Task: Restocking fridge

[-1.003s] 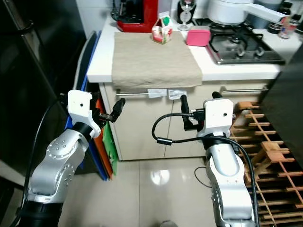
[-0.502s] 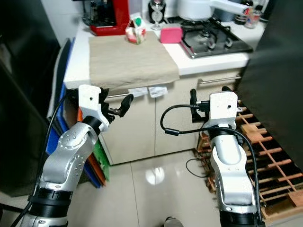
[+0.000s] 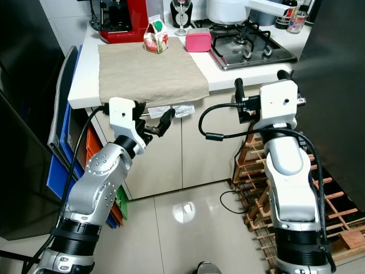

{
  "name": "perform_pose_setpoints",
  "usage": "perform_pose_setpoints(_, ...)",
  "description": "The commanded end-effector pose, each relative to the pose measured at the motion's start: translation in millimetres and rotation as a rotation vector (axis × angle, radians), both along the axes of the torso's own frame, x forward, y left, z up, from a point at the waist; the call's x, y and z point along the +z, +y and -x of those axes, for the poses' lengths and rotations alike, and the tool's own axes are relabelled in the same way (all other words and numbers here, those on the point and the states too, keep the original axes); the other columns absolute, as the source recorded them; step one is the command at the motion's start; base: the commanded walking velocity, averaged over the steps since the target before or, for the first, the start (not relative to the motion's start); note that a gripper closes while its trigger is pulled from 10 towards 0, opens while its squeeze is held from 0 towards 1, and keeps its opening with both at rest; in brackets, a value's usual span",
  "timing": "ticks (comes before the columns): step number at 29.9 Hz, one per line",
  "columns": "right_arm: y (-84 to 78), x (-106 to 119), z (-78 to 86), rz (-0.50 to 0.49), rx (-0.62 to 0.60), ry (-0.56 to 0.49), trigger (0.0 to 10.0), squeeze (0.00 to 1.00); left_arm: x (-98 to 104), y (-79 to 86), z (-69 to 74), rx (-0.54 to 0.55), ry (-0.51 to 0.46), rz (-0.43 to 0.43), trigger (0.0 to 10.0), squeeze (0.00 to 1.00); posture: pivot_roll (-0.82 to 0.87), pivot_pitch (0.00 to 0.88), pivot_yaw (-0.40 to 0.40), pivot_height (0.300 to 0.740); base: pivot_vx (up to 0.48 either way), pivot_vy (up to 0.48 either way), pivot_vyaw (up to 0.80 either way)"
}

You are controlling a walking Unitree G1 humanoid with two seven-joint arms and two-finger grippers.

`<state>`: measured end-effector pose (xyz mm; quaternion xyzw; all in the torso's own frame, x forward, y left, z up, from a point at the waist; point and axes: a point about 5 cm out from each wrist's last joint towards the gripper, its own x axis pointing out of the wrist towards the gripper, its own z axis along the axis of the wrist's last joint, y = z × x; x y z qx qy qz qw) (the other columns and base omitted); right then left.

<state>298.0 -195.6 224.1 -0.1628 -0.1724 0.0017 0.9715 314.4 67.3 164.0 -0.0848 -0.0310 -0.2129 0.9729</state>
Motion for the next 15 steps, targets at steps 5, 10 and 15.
perform_pose_setpoints(5,-14.3,6.2,2.0,0.030,-0.041,-0.009,10.0,0.00,-6.4,-7.0,-4.0,0.002,0.027,0.033,10.0,0.00,-0.29,0.000,0.054,0.740,0.000,0.000,0.00)
perform_pose_setpoints(10,-20.4,-0.3,6.3,0.027,-0.076,0.015,10.0,0.00,-5.9,-8.8,-6.5,-0.012,0.023,0.024,10.0,0.00,-0.28,0.002,0.058,0.740,0.000,0.000,0.00)
perform_pose_setpoints(15,-15.6,-9.8,8.1,0.005,-0.063,0.052,10.0,0.00,-5.1,-0.9,-4.2,0.013,0.012,0.016,10.0,0.00,-0.26,0.023,0.042,0.740,0.000,0.000,0.00)
